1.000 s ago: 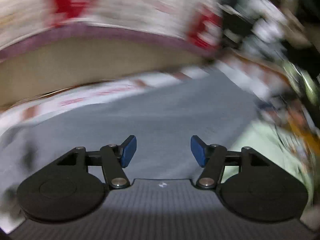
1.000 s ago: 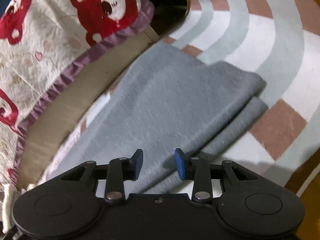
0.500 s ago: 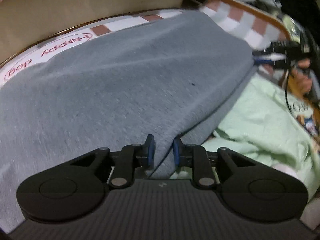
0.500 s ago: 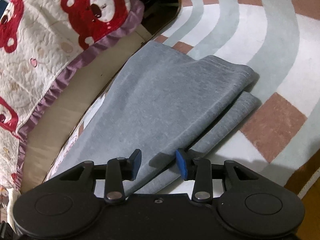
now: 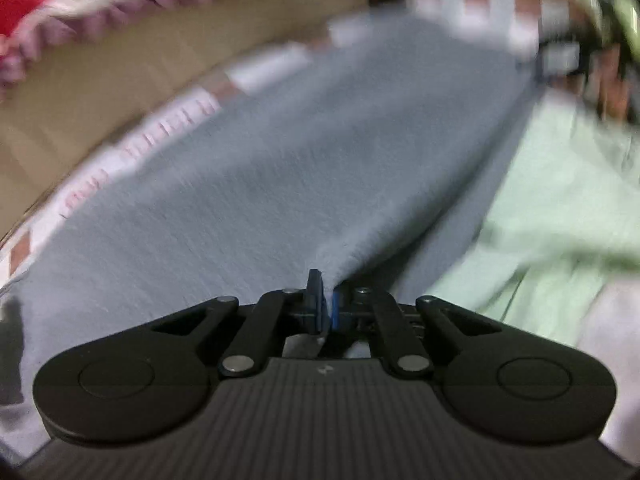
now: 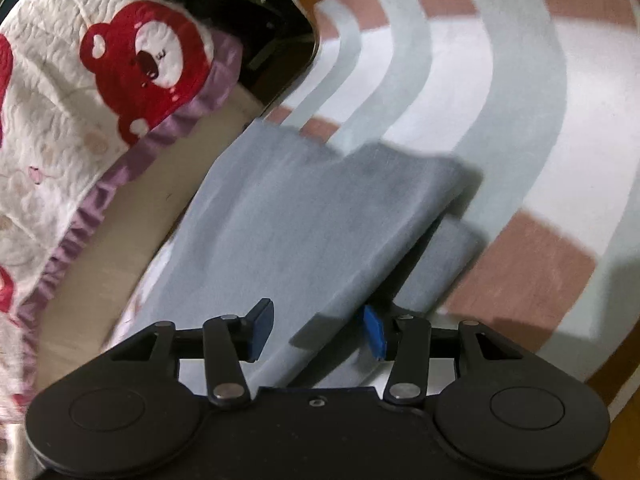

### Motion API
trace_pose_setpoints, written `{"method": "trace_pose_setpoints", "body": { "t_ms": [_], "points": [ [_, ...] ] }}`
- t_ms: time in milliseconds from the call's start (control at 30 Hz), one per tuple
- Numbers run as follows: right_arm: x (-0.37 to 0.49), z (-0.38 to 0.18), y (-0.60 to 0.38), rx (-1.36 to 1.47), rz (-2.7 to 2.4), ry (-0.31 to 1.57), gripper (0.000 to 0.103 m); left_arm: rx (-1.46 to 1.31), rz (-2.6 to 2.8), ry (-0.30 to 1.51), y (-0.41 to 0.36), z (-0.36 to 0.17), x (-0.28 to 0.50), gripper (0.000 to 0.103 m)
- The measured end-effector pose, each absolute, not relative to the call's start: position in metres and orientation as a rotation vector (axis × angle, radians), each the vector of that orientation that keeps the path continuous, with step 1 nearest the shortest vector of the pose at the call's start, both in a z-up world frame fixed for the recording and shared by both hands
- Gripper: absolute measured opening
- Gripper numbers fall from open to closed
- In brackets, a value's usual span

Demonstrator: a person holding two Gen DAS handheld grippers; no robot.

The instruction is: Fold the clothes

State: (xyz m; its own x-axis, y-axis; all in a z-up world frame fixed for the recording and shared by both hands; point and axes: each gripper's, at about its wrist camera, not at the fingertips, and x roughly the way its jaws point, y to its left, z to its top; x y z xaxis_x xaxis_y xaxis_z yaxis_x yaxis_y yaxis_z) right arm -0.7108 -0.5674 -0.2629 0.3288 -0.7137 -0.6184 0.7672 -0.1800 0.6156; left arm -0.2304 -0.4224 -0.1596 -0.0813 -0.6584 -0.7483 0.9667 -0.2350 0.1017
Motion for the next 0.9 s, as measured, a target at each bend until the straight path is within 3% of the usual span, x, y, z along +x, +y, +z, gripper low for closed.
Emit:
{"method": "trace_pose_setpoints", "body": {
  "t_ms": [67,200,333,400,467,600,667,767,867,900],
  "points": [
    [-0.71,-0.257,-0.565,1.106,-1.294,0.1,0.006,0.754,-1.644,0.49,-0.411,-0.14,-0.225,0.004],
    [-0.71,-0.25,-0.563,1.045,-1.275,0.175,0.005,0.73,-1.627,0.504,-0.397,-0.126,-0.216,0.004],
    [-0.71,-0.251,-0.562,1.028,-1.302,0.245,0.006,0.817,-1.554,0.596,-0.4,-0.165,-0.212,0.009],
    [-0.71,-0.252,-0.561,1.019,-1.315,0.279,0.015,0.86,-1.523,0.64,-0.404,-0.185,-0.214,0.011],
    [-0.711,-0.252,-0.56,1.009,-1.328,0.314,0.016,0.877,-1.522,0.646,-0.403,-0.192,-0.217,0.012],
    [-0.736,-0.246,-0.56,1.147,-1.398,0.244,0.043,0.856,-1.491,0.693,-0.401,-0.194,-0.206,0.012],
    [-0.741,-0.244,-0.56,1.164,-1.435,0.281,0.046,0.8,-1.466,0.757,-0.401,-0.194,-0.195,0.013],
    [-0.744,-0.253,-0.558,1.192,-1.373,0.154,0.061,0.73,-1.443,0.842,-0.401,-0.2,-0.183,0.015],
    [-0.743,-0.261,-0.555,1.193,-1.328,0.063,0.06,0.672,-1.431,0.889,-0.401,-0.205,-0.176,0.015],
    [-0.739,-0.26,-0.555,1.165,-1.341,0.088,0.043,0.654,-1.428,0.9,-0.401,-0.206,-0.175,0.015]
  ]
}}
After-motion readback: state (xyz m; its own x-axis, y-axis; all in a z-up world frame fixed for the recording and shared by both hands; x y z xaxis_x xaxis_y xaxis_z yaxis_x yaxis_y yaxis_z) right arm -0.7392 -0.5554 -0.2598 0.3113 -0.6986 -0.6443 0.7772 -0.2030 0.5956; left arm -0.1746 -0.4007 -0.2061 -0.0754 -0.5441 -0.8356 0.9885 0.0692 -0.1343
